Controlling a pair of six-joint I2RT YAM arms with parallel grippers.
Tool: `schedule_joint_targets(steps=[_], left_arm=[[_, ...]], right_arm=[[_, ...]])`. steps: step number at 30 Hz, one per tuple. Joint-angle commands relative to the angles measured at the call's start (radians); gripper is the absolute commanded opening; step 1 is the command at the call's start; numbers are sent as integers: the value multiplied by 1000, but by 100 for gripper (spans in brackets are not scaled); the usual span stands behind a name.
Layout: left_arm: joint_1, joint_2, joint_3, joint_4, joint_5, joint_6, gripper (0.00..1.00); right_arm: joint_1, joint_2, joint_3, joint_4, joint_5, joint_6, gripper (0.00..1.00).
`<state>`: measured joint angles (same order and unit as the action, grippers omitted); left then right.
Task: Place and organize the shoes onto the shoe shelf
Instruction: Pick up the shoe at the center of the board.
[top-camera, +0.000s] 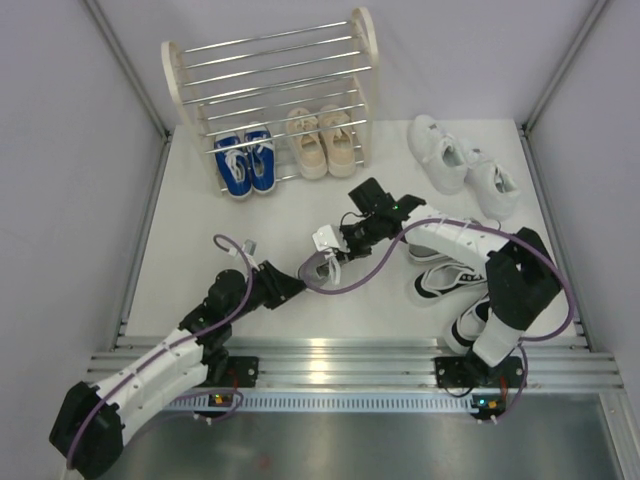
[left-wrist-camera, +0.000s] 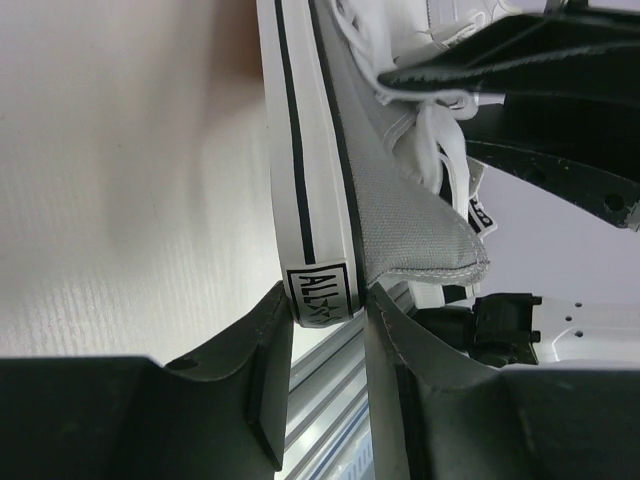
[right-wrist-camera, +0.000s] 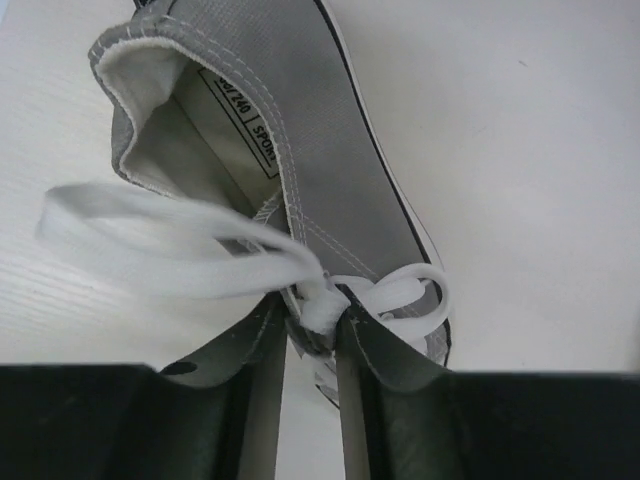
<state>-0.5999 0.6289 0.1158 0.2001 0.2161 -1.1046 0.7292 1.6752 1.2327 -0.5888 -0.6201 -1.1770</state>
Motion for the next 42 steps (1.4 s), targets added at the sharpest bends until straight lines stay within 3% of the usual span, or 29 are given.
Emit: schedule_joint_targets(steps=[1,5,13,15,16,19,23,30,34,37,42], left_arm=[[5,-24,-5,18,14,-6,0],[3,-35,-19,38,19,-24,0],[5,-41,10,45,61,-52,15],[3,-43,21,45,89,-38,26],[5,-49,25,45,97,-28,55],[3,-66,15,42,103,-15,62],[3,-60,-4,45,89,-26,84],[5,54,11,116,49,-26,86],[5,165,13,208,54,-20,81],[3,215,16,269,43,-23,69],[5,253,2,355,22,-6,58]], right_arm=[[39,21,36,40,42,-44,20],[42,6,-4,75,62,-55,0],[58,-9,-47,118,88,-50,0],[62,-6,-45,124,88,-44,0],[64,-2,-44,124,88,-39,0],[65,-2,-42,122,88,-35,0],[67,-9,-45,126,85,-27,0],[72,-26,-67,129,66,-29,0],[75,-40,-79,126,43,-33,0],[78,-46,-85,126,37,-35,0],[79,-55,-85,116,16,-33,0]])
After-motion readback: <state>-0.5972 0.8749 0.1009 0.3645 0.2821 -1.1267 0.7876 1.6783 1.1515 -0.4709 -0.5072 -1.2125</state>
